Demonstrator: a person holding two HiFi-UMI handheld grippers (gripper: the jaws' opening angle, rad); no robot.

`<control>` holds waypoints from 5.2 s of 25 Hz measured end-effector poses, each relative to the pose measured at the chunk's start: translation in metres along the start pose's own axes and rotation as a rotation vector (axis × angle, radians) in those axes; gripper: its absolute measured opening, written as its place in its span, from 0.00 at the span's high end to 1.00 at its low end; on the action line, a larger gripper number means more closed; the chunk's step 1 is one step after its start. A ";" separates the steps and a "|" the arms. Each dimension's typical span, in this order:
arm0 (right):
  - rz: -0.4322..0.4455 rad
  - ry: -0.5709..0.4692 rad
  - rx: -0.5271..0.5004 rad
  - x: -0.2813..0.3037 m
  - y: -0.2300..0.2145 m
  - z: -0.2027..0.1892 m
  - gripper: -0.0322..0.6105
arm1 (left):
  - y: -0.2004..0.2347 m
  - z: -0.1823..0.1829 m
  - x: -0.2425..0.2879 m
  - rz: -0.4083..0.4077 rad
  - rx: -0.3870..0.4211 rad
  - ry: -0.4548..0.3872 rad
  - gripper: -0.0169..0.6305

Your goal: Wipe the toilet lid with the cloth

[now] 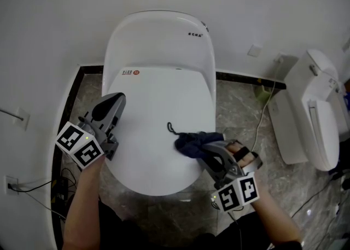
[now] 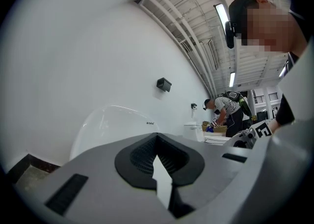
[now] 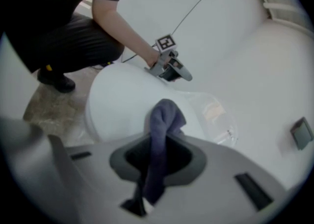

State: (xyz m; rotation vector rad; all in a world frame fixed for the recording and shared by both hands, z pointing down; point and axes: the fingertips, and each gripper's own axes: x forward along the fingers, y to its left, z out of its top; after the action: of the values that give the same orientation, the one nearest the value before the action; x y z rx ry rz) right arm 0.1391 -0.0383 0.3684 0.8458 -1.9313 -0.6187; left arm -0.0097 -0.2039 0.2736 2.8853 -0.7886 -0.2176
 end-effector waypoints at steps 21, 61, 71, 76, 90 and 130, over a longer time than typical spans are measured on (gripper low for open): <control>-0.111 -0.055 0.016 0.050 -0.104 0.023 0.83 | 0.000 -0.001 0.004 -0.005 0.006 0.000 0.95; 0.044 0.154 -0.074 0.162 -0.154 -0.011 0.83 | -0.001 -0.001 0.002 -0.007 0.000 0.018 0.95; 0.058 0.149 -0.085 0.133 -0.125 0.004 0.83 | -0.001 0.000 0.002 0.000 -0.003 0.021 0.95; 0.067 0.136 -0.084 0.118 -0.110 0.012 0.83 | -0.001 -0.001 0.002 0.003 -0.005 0.024 0.95; 0.079 0.103 -0.095 0.077 -0.065 0.032 0.83 | -0.002 -0.002 0.002 -0.003 -0.016 0.032 0.95; 0.178 0.005 -0.026 0.002 0.011 0.083 0.83 | 0.000 -0.002 0.001 0.003 -0.011 0.023 0.95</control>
State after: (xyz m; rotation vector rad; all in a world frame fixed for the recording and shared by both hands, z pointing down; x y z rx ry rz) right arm 0.0615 -0.0260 0.3382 0.6496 -1.9639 -0.5332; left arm -0.0081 -0.2044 0.2753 2.8708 -0.7853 -0.1882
